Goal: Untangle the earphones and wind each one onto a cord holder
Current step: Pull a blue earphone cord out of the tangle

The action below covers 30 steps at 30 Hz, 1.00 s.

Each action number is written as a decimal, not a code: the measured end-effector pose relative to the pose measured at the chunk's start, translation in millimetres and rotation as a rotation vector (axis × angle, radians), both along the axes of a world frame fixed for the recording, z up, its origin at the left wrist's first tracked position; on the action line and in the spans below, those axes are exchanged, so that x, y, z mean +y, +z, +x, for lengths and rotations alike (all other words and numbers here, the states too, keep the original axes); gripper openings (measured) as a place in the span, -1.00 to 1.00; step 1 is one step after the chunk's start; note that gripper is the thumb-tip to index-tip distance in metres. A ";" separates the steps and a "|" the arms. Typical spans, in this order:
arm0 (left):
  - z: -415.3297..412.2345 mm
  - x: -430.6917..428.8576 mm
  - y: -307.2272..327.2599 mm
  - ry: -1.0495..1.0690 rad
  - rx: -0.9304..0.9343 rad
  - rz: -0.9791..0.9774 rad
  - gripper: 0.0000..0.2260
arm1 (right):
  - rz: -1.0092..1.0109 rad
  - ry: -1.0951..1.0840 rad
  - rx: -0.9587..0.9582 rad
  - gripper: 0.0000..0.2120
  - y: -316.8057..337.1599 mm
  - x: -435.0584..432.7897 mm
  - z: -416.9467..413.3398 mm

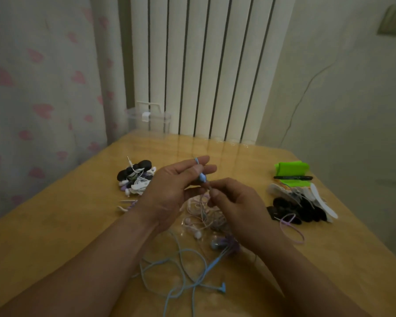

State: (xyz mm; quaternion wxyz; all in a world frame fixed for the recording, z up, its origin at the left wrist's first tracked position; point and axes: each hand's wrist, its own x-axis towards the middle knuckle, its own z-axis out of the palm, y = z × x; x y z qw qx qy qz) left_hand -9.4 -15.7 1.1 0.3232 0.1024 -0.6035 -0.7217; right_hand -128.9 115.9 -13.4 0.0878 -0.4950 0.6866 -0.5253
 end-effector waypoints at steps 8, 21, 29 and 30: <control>-0.7 3.6 -2.1 0.098 -0.104 -0.276 -0.68 | 0.042 -0.078 0.159 -0.87 -1.9 0.1 -3.0; 5.7 12.1 7.5 -0.225 0.047 -0.043 -0.60 | -0.069 -0.202 0.045 -0.85 3.5 4.8 -12.8; 1.5 12.4 -1.0 0.016 -0.040 -0.313 -0.58 | 0.095 -0.027 0.126 -0.77 8.2 6.1 0.3; 0.8 13.1 -3.4 0.067 -0.064 -0.387 -0.58 | 0.126 -0.010 0.170 -0.79 8.5 6.2 2.1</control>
